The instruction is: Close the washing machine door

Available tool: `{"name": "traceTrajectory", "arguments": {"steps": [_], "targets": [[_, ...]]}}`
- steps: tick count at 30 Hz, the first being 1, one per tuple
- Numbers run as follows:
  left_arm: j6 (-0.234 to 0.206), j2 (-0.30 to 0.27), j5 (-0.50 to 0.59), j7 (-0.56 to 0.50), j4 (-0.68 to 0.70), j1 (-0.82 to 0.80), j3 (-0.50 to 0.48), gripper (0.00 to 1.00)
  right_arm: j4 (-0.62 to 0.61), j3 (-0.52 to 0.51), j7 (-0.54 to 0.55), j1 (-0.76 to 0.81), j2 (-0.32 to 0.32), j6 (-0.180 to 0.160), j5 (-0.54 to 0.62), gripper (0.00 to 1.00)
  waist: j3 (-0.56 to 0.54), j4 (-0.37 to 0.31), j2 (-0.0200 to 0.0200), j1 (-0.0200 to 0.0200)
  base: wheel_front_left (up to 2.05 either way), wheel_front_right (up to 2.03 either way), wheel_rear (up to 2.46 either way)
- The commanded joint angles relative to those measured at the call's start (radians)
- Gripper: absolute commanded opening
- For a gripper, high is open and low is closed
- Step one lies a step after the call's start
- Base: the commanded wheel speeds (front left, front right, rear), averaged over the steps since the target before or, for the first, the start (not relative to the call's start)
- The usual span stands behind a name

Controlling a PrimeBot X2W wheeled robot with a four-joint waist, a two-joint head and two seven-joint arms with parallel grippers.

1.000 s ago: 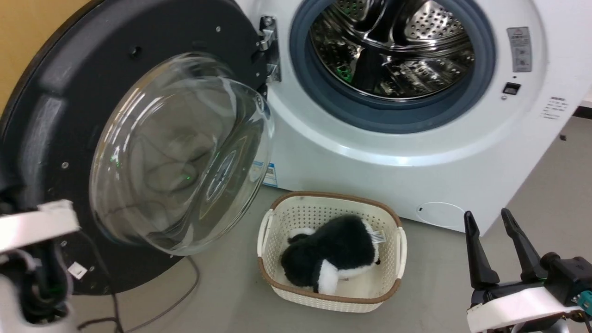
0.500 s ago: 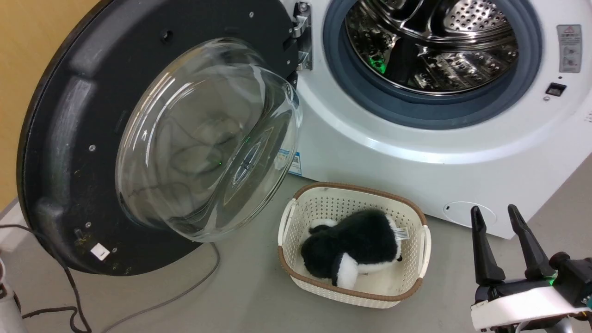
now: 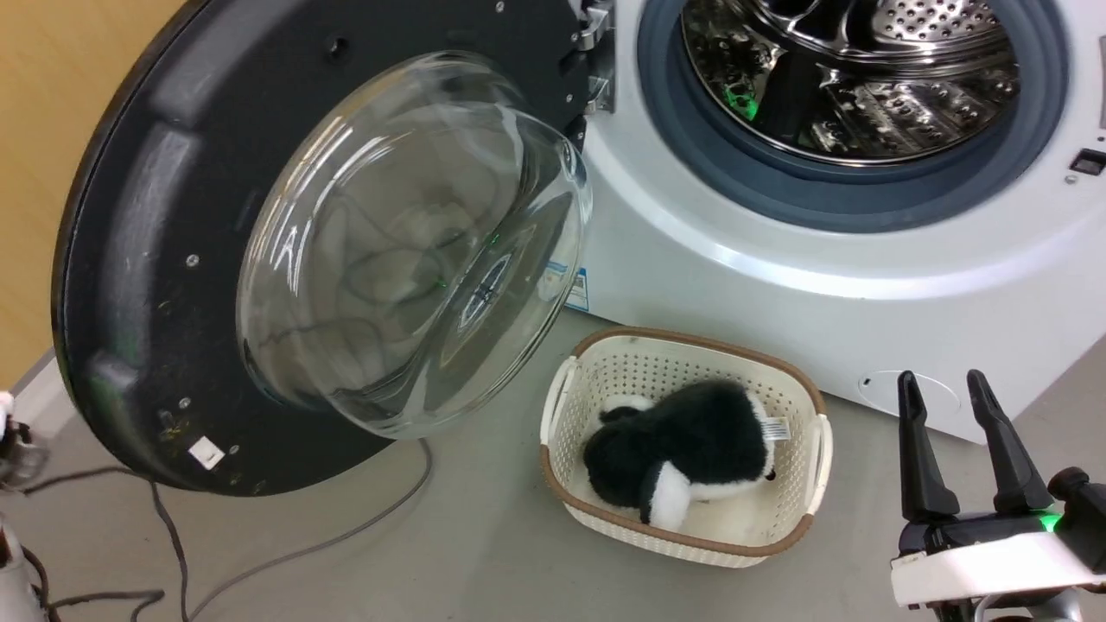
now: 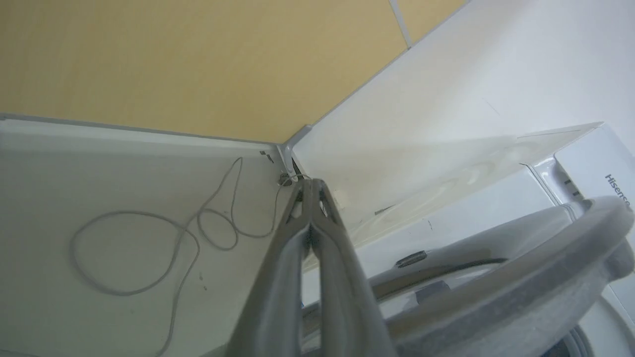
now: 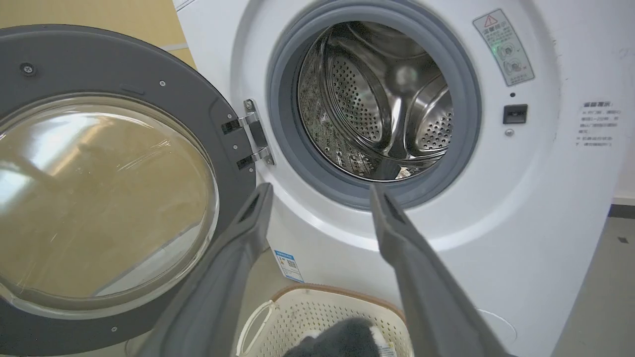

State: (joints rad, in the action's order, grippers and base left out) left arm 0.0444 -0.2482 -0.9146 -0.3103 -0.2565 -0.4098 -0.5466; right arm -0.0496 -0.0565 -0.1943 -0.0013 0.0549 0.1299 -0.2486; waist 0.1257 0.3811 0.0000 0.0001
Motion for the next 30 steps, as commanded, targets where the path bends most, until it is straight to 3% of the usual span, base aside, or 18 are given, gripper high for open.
{"name": "traceTrajectory", "arguments": {"steps": [1, 7, 12, 19, 30], "targets": [[0.022, -0.007, -0.043, -0.033, -0.031, -0.004, -0.013, 0.0, -0.006, 0.004, -0.011, -0.024, -0.004, 0.001, -0.011, 1.0, 0.004, 0.005, 0.0, -0.0001, 0.0, 0.0, 0.0], [0.055, -0.001, -0.126, -0.116, -0.078, 0.021, -0.01, 0.0, -0.012, 0.003, -0.021, -0.03, -0.004, 0.001, -0.021, 1.0, 0.015, 0.019, 0.0, -0.0001, 0.0, 0.0, 0.0], [0.069, 0.042, -0.236, -0.213, -0.065, 0.059, 0.042, 0.0, -0.016, -0.004, -0.036, -0.03, -0.004, 0.001, -0.033, 1.0, 0.027, 0.054, 0.0, -0.0001, 0.0, 0.0, 0.0], [0.076, 0.07, -0.339, -0.299, 0.041, 0.141, 0.119, 0.0, -0.02, -0.006, -0.048, -0.036, -0.004, 0.001, -0.046, 1.0, 0.038, 0.085, 0.0, -0.0001, 0.0, 0.0, 0.0], [0.086, 0.099, -0.506, -0.411, 0.345, 0.327, 0.284, 0.0, -0.028, -0.02, -0.067, -0.04, -0.005, 0.001, -0.068, 1.0, 0.052, 0.13, 0.0, -0.0001, 0.0, 0.0, 0.0]]}}
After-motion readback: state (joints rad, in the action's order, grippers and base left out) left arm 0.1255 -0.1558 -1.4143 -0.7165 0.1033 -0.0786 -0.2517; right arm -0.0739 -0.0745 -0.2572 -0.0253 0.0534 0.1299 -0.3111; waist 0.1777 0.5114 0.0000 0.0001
